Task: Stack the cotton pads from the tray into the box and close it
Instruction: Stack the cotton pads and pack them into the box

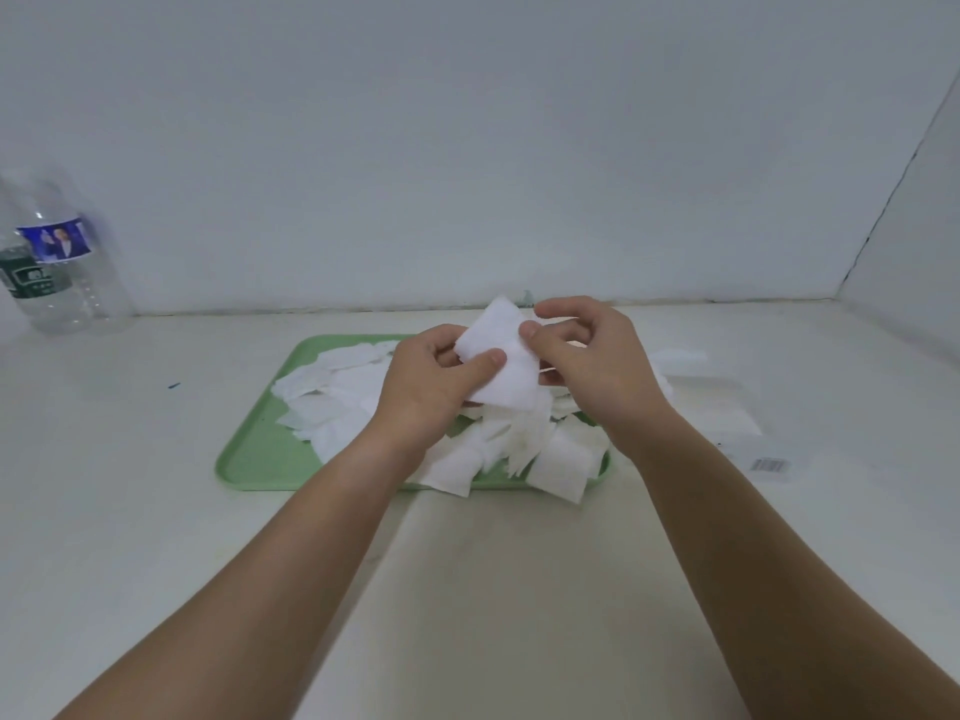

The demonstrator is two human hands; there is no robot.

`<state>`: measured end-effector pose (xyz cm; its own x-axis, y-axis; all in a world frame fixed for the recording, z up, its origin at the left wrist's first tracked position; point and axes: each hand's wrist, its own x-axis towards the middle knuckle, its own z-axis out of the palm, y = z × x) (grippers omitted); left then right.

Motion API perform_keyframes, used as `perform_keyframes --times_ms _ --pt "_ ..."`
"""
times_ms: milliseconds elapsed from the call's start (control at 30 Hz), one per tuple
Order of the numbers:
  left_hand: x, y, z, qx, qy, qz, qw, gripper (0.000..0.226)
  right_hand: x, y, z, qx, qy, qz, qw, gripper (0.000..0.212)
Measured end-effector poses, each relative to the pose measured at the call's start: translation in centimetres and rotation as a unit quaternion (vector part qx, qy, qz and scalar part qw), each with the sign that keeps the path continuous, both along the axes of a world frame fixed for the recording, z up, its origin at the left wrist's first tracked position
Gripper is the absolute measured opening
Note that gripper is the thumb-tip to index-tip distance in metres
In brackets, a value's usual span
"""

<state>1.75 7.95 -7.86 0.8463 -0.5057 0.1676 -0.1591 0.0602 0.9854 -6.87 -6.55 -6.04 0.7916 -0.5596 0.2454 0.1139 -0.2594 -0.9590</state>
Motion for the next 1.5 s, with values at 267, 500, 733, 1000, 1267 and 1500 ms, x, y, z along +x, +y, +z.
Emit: perform_keyframes --times_ms 267,500,733,1000,1267,1500 --pt "0.6 0.2 0.1 -0.018 0.077 -0.004 0.997 0.026 0.1 1.0 -0.9 0.024 0.001 0.030 0.999 0.025" --pt "-0.1 1.5 -0.1 -0.035 0.094 -0.015 0.995 0.020 -0.2 1.0 -2.1 0.043 -0.028 0.003 0.999 0.020" --pt "-0.5 2.3 -0.2 -0.074 0.081 -0.005 0.994 0.015 -1.3 1.4 -1.1 0.142 -0.093 0.066 0.983 0.016" --pt "-1.7 1.8 -0.3 -0.082 0.083 -0.050 0.992 0.021 -1.2 1.8 -1.5 0.149 -0.070 0.058 0.985 0.013" --pt "-1.3 2.1 -0.4 -0.020 0.060 -0.007 0.998 0.014 -2.6 1.0 0.0 -0.027 -0.076 0.108 0.991 0.019" --pt "-2.1 2.1 -0.1 0.019 0.038 -0.094 0.995 0.019 -2.2 1.3 -0.5 0.004 -0.041 0.053 0.998 0.023"
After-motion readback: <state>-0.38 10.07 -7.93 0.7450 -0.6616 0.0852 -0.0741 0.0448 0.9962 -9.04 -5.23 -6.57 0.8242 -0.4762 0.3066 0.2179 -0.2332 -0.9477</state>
